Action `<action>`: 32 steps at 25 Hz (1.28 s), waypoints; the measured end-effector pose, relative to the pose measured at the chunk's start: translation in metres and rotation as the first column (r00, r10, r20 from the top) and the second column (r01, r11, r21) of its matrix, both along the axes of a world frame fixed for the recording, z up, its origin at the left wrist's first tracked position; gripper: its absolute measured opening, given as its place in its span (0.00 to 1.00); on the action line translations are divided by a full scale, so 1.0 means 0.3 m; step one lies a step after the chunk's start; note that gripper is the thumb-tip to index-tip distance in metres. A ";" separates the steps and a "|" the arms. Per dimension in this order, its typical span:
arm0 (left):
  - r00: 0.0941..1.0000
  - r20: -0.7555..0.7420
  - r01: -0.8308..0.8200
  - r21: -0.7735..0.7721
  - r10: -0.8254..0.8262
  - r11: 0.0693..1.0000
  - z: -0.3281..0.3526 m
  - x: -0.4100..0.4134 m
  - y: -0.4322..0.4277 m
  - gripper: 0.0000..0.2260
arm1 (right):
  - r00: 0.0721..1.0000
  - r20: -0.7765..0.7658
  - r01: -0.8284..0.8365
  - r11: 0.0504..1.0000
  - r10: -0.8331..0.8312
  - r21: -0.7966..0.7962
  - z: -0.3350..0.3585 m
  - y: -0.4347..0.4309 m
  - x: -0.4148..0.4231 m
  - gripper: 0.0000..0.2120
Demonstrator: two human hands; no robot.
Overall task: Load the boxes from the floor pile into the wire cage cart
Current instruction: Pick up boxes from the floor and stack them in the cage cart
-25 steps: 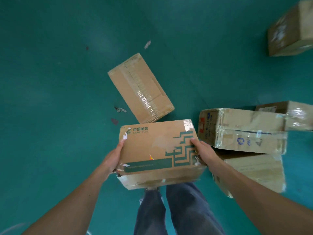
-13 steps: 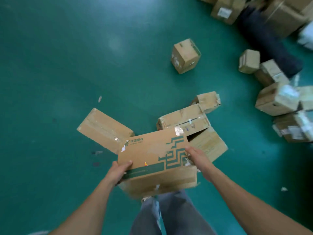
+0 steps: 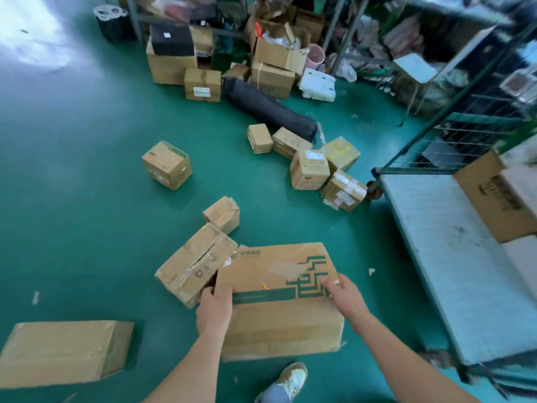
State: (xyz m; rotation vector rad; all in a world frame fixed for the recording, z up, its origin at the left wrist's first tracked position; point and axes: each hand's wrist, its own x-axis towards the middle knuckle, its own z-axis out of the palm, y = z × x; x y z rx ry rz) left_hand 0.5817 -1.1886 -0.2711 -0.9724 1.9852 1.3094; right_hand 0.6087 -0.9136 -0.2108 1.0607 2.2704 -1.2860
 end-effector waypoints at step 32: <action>0.491 -0.458 0.870 0.301 -0.741 0.390 0.841 -1.055 2.286 0.24 | 0.777 -0.176 0.627 0.768 -0.605 0.127 0.664 1.989 -0.196 0.18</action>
